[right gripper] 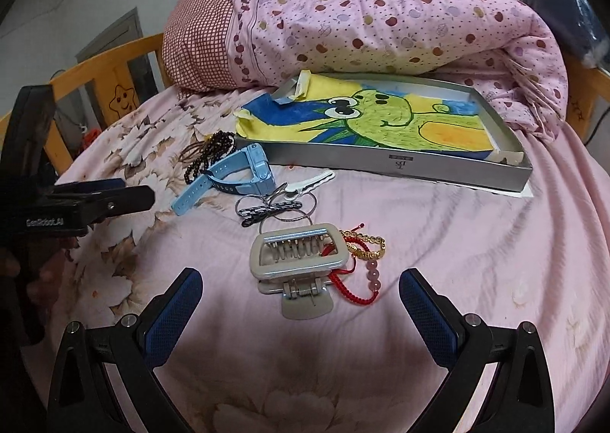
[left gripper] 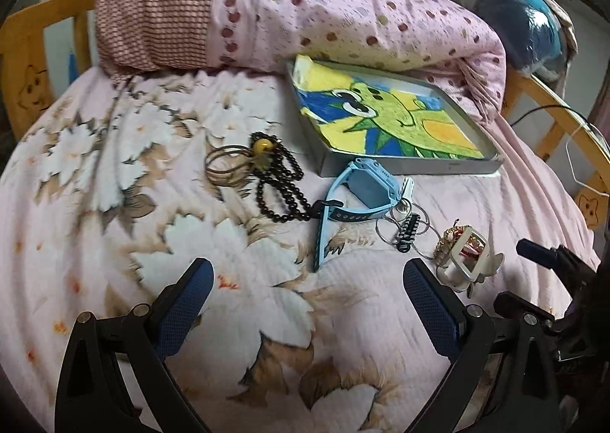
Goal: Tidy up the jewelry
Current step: 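Grasp the blue watch with the left tool while the right tool grasps the grey claw clip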
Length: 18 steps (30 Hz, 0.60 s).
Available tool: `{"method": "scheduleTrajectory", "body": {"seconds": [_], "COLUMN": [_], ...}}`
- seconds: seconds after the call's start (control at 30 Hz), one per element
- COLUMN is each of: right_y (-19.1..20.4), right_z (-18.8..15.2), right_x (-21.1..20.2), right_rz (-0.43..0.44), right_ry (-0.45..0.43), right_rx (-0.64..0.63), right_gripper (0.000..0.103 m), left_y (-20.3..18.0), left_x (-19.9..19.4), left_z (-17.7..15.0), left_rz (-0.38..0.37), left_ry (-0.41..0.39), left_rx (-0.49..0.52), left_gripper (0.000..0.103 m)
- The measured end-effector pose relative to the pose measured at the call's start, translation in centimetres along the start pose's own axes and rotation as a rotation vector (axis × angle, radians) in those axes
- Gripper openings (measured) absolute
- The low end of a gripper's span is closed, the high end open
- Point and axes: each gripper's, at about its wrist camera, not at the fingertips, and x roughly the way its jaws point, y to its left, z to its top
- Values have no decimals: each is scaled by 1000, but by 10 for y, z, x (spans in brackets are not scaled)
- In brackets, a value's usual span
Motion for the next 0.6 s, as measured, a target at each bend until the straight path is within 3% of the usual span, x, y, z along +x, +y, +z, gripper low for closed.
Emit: {"method": "scheduleTrajectory", "body": {"seconds": [0.07,0.27,0.33,0.47,0.6], "right_y": [-2,-1,0,3,4], "right_z": [3,10,11,12,13], "right_x": [9,26,29,35,41], "right_rz": [-2,-18,-22,-26,-41], "right_ry": [11,35,37,48,55], "right_rx": [-13,-53,-63,-74,-84], "right_gripper": [102,90,85,76,73], "left_y": [2,8,9,11,6], "left_x": [8,31,39,48,49], "left_z": [3,12,15,17,15], "left_rz": [-23,-72,-82,-101,-93], "left_ry": [9,42,56,87,99], "left_rx": [6,1,-3,-8,15], "left_gripper": [88,56,39,23,8]}}
